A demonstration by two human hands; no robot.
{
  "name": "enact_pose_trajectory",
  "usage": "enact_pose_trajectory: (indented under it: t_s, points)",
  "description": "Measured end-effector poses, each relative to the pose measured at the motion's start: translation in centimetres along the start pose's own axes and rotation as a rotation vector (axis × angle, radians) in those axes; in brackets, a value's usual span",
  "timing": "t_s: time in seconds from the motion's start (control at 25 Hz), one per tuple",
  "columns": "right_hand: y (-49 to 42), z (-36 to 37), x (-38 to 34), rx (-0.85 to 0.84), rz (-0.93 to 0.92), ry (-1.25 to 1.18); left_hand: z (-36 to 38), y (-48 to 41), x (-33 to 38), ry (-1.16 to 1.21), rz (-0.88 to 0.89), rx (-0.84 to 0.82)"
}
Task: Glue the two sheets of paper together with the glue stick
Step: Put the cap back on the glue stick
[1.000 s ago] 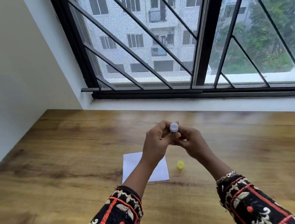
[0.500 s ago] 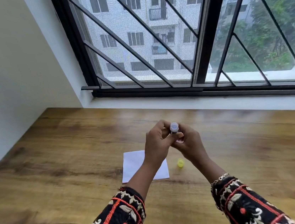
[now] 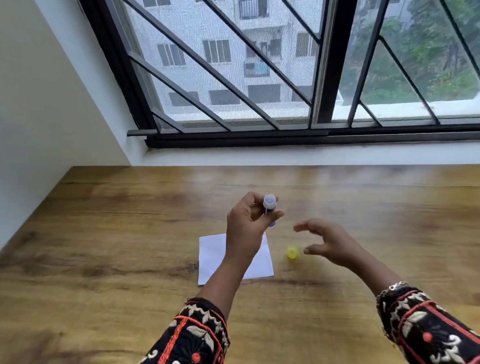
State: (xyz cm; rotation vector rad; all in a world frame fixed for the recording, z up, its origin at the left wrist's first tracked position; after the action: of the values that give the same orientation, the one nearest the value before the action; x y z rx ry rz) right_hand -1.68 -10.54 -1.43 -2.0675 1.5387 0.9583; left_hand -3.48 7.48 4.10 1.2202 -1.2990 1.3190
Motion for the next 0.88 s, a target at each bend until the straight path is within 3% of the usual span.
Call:
enact_pose_trajectory:
  t_s: [0.28,0.52,0.88]
  points:
    - [-0.3,3.2,0.9,-0.034,0.053,0.185,0.0,0.5,-0.7,-0.006,-0.030,0.005]
    - [-0.5,4.0,0.7,0.070,0.054,0.201,-0.1,0.7,-0.9,-0.014,-0.042,0.016]
    - [0.5,-0.7,-3.0,0.188,-0.010,-0.390,0.0,0.9,-1.6,-0.058,-0.014,0.060]
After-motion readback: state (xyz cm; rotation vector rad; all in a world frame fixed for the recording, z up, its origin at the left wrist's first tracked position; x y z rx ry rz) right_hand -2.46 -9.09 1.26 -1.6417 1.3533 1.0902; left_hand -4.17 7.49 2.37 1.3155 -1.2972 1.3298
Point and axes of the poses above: each hand's wrist, its own y-axis away from the middle knuckle, its own z-axis out of the palm, x = y × z, the point moved 2 cm from there along -y, towards the middle knuckle, and after that the axes turned 4 degrees about y, right-handed, at the moved point
